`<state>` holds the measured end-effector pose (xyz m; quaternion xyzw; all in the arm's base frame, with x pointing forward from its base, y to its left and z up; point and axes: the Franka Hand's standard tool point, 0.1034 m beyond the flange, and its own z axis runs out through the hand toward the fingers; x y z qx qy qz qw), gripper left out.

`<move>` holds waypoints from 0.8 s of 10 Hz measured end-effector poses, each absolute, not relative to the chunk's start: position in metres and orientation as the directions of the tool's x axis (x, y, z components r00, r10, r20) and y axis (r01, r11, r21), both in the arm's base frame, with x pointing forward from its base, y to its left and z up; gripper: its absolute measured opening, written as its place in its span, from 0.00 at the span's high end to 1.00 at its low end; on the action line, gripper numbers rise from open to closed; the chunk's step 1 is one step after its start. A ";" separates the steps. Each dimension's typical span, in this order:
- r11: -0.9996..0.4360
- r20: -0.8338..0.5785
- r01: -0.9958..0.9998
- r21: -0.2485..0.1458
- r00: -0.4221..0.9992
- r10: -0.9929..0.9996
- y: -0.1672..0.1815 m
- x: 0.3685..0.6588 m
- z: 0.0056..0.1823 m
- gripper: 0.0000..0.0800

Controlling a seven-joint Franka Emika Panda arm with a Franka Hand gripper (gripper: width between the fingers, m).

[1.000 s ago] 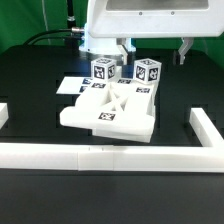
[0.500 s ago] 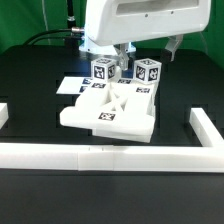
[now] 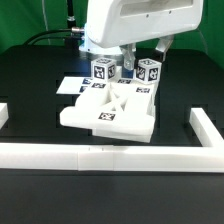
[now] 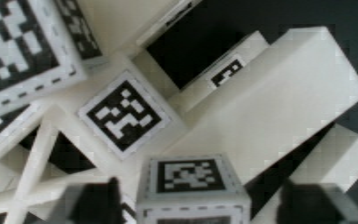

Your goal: Assemble chair

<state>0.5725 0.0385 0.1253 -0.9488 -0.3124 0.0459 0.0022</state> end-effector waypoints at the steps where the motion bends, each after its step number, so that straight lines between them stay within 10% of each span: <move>1: -0.806 -0.086 0.591 -0.033 0.802 0.591 0.038 0.573 0.125 0.51; 2: -0.822 -0.087 0.569 -0.030 0.818 0.569 0.038 0.573 0.125 0.64; 8: -0.998 -0.026 0.069 0.004 0.997 0.069 0.037 0.567 0.124 0.64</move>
Offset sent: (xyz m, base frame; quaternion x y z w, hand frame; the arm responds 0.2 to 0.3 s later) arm 0.0000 0.0000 0.0000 0.0000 0.0000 0.0650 0.9979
